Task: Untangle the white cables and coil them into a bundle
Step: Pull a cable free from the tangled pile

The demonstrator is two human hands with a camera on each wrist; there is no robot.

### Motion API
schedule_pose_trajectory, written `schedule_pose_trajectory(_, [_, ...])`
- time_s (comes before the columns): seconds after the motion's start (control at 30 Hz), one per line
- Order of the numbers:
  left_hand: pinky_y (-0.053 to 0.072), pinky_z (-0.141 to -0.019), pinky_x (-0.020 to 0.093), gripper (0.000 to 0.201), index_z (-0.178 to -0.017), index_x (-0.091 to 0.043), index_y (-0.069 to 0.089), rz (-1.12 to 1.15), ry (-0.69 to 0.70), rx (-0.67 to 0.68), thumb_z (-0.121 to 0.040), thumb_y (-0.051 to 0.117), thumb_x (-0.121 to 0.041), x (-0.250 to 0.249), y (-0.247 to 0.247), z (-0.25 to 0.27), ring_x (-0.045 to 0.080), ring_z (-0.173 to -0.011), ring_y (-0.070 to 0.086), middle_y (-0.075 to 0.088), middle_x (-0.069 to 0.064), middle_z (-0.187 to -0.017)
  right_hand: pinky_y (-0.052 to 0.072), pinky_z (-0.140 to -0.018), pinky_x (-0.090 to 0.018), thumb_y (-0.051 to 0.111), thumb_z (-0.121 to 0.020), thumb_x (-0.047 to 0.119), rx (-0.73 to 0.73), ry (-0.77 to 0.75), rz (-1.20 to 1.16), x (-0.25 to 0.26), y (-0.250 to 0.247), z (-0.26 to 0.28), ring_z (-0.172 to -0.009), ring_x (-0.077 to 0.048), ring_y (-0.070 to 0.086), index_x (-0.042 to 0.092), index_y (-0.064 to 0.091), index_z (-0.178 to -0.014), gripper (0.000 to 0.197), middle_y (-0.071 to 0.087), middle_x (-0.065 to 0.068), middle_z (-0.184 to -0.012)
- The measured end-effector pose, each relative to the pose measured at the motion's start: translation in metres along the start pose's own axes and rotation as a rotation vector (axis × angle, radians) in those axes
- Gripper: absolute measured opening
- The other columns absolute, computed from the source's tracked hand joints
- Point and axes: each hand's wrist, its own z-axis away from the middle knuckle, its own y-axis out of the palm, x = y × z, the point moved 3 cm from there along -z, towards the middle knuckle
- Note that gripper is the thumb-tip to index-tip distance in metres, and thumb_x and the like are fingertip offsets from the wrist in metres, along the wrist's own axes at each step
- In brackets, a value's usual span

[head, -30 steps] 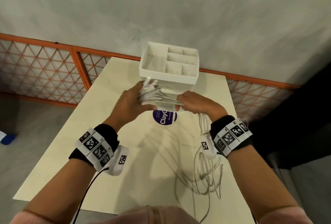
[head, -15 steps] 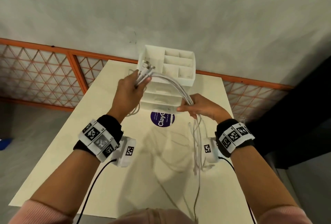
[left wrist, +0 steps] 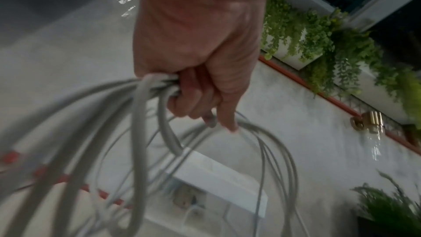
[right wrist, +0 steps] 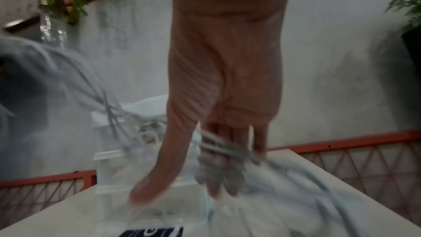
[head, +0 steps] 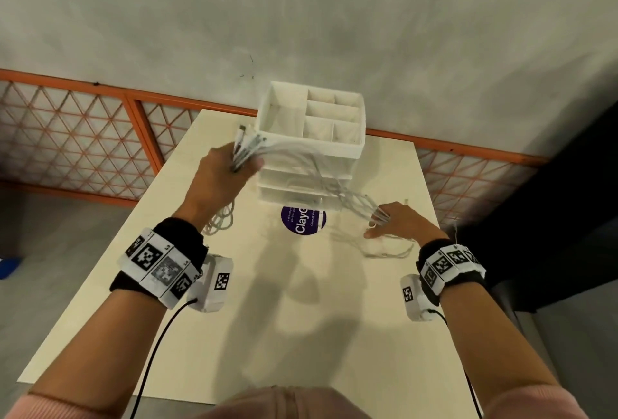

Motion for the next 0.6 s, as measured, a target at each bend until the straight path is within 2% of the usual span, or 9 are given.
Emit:
schedule_pose_trajectory(0.03, [0.030,-0.047,0.017,0.029,-0.071,-0.019,0.045,0.009,-0.033,0.072,-0.084,0.069,-0.030,0.001,0.004,0.003,0.006,-0.053,0.040,0.046,-0.007,-0.062,0.042,-0.081,-0.026,0.083,-0.068,0.035,0.106,0.057,0.112,0.000,0.003,0.002,-0.098,-0.020,0.058,0.010,0.060,-0.108,0.053,0.064,-0.006,-0.111])
schedule_pose_trajectory(0.1, [0.031,-0.049,0.018,0.031,-0.074,-0.021,0.045,0.060,-0.083,0.124,-0.078,0.075,-0.031,0.002,0.012,0.009,0.007,-0.054,0.040,0.045,-0.006,-0.064,0.037,-0.104,-0.037,0.082,-0.064,0.047,0.229,0.161,0.312,0.006,0.003,0.006,-0.128,-0.025,0.044,0.010,0.033,-0.141,0.099,0.043,-0.008,-0.145])
schedule_pose_trajectory(0.17, [0.031,-0.048,0.024,0.028,-0.078,-0.020,0.048,0.205,-0.110,0.126,-0.081,0.071,-0.036,0.000,0.019,0.013,0.007,-0.047,0.037,0.042,-0.007,-0.059,0.025,-0.116,-0.042,0.081,-0.062,0.051,0.200,0.073,0.298,0.032,-0.001,0.011,-0.144,-0.027,0.023,0.012,0.012,-0.150,0.118,0.020,-0.010,-0.158])
schedule_pose_trajectory(0.2, [0.028,-0.046,0.024,0.029,-0.073,-0.021,0.045,0.338,-0.118,0.143,-0.085,0.066,-0.037,-0.003,0.023,0.016,0.006,-0.043,0.032,0.035,-0.009,-0.054,0.022,-0.118,-0.040,0.081,-0.063,0.050,0.147,-0.038,0.208,0.052,-0.003,0.016,-0.145,-0.025,0.019,0.015,0.013,-0.150,0.116,0.017,-0.008,-0.159])
schedule_pose_trajectory(0.27, [0.020,-0.044,0.024,0.037,-0.068,-0.022,0.032,0.611,-0.160,0.220,-0.092,0.056,-0.038,-0.011,0.032,0.019,0.007,-0.042,0.019,0.022,-0.010,-0.054,0.025,-0.116,-0.034,0.081,-0.065,0.047,0.064,-0.293,-0.018,0.098,-0.001,0.030,-0.142,-0.018,0.026,0.024,0.030,-0.145,0.098,0.028,0.001,-0.153])
schedule_pose_trajectory(0.4, [0.022,-0.040,0.018,0.038,-0.067,-0.023,0.026,0.847,-0.160,0.285,-0.100,0.041,-0.035,-0.035,0.040,0.019,0.006,-0.044,0.015,0.018,-0.011,-0.050,0.035,-0.109,-0.024,0.076,-0.072,0.044,0.288,-0.550,-0.175,0.162,0.034,0.050,-0.123,-0.003,0.049,0.026,0.056,-0.127,0.061,0.053,0.010,-0.136])
schedule_pose_trajectory(0.5, [0.028,-0.041,0.017,0.038,-0.066,-0.022,0.029,0.990,-0.234,0.197,-0.101,0.036,-0.033,-0.034,0.032,0.013,0.005,-0.042,0.021,0.023,-0.014,-0.047,0.045,-0.085,-0.016,0.062,-0.091,0.023,0.368,-0.631,-0.232,0.170,0.056,0.053,-0.087,0.002,0.062,0.007,0.068,-0.103,0.021,0.071,0.005,-0.093])
schedule_pose_trajectory(0.53, [0.032,-0.042,0.017,0.037,-0.067,-0.021,0.031,1.039,-0.282,0.133,-0.102,0.036,-0.033,-0.029,0.027,0.010,0.005,-0.042,0.024,0.025,-0.013,-0.046,0.046,-0.075,-0.013,0.056,-0.094,0.019,0.343,-0.628,-0.273,0.168,0.055,0.053,-0.075,0.001,0.061,0.007,0.066,-0.096,0.016,0.068,0.007,-0.080])
schedule_pose_trajectory(0.6, [0.045,-0.045,0.022,0.035,-0.070,-0.016,0.038,1.126,-0.408,-0.010,-0.102,0.035,-0.029,-0.012,0.022,0.009,0.008,-0.040,0.037,0.036,-0.008,-0.043,0.045,-0.061,-0.015,0.050,-0.097,0.024,0.228,-0.615,-0.347,0.164,0.046,0.054,-0.063,-0.008,0.055,0.017,0.059,-0.088,0.014,0.059,0.008,-0.071])
